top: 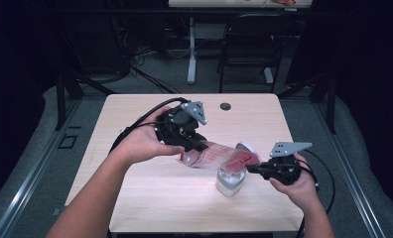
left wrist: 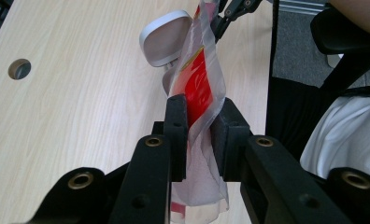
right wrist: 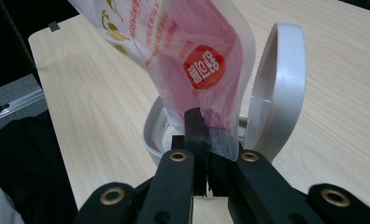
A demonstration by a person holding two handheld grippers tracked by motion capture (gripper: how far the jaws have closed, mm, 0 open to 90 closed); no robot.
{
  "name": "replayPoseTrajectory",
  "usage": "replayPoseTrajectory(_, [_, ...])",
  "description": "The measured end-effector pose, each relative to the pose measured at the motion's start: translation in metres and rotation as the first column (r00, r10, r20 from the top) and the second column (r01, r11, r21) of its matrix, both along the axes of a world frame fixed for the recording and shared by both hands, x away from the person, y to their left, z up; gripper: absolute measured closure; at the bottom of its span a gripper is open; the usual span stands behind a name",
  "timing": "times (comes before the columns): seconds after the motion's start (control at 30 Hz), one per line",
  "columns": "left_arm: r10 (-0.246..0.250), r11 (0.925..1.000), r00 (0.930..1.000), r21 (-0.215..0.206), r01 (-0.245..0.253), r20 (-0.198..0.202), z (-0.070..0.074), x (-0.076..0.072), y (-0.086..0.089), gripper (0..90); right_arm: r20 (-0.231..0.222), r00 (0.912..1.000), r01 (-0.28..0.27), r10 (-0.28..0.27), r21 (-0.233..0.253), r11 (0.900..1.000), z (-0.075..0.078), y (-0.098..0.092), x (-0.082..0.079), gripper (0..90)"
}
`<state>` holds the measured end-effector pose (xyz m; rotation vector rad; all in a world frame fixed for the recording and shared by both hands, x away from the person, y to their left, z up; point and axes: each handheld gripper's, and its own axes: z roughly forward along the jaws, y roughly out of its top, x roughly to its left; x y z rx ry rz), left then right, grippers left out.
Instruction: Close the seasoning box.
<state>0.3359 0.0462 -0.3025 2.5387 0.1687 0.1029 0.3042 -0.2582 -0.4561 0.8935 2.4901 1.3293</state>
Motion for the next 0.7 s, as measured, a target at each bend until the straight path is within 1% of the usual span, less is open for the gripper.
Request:
replayPoseTrajectory(0.33, [-0.007, 1.0000, 1.0000, -0.003, 0.007, 0.000, -0.0004, -0.0003, -0.0034, 77.7, -0.009, 0.9999, 0.006, -0.006, -0.006, 1.000, -0.0023, -0.0017, 0.0010, 89.2])
replayPoseTrajectory(0.7, [-0.001, 1.0000, 1.0000, -0.008, 0.001, -0.001, 0.0005, -0.0006, 0.0005, 77.8, 0.002, 1.0000, 0.000, 0.000, -0.013, 1.000, 0.0012, -0.0009, -0.0013, 89.2])
